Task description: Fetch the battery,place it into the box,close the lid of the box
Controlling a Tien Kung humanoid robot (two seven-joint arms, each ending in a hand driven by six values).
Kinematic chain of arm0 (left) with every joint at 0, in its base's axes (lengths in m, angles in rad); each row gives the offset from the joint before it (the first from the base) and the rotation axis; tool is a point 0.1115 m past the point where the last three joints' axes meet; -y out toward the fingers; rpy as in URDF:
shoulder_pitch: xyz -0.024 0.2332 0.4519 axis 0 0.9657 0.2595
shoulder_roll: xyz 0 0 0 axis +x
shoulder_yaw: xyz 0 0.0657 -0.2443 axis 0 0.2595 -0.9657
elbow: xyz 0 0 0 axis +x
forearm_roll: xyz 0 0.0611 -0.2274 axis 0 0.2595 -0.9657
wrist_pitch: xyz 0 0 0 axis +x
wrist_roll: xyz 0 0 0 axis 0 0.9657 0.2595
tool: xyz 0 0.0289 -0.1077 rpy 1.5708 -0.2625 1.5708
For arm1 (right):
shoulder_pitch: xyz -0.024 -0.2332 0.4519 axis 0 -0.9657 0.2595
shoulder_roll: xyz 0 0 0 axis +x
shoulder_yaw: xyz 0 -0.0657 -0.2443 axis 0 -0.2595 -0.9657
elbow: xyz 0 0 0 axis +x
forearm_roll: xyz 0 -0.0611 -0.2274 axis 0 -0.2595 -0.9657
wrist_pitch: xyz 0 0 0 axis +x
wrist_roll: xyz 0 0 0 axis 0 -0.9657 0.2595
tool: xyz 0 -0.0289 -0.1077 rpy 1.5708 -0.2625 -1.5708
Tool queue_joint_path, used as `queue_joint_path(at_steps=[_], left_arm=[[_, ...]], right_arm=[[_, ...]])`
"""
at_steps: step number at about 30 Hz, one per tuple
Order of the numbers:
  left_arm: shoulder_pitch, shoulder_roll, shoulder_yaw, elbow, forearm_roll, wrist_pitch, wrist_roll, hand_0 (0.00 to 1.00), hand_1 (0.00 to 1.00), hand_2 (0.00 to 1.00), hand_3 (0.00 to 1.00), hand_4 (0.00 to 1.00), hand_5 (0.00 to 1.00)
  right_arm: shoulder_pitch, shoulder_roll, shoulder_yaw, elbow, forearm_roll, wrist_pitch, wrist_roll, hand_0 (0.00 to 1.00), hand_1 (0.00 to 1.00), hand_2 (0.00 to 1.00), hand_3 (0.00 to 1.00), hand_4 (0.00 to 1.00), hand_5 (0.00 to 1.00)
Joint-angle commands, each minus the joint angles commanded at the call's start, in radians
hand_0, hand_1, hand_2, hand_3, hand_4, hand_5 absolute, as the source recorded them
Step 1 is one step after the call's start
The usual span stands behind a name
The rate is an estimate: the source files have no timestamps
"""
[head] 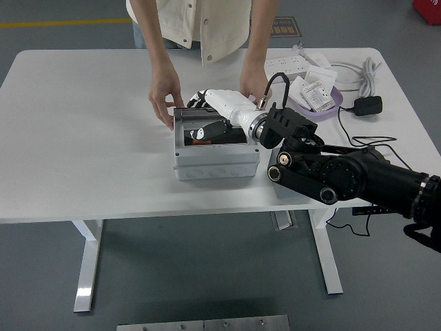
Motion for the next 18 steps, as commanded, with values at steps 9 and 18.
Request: queue_joint_path(at_steps=[9,18], left_arm=[[0.003,-0.004,-0.003,0.000,0.002,0.000,0.001,0.751,0.834,0.783,0.827,0.476,0.002],[0.007,-0.004,-0.005,0.000,0.004,-0.003,0.002,0.751,0.834,0.783,0.827,0.477,0.002]], right_arm=[[-0.018,-0.013,0.018,0.046,-0.028,0.068,-0.042,0.755,0.690,0.705,0.734,0.815,0.461],[-0.047,-0.036,0.098,0.058,-0.049,0.088,-0.058,0.757,0.690,0.704,0.735,0.813,0.457]])
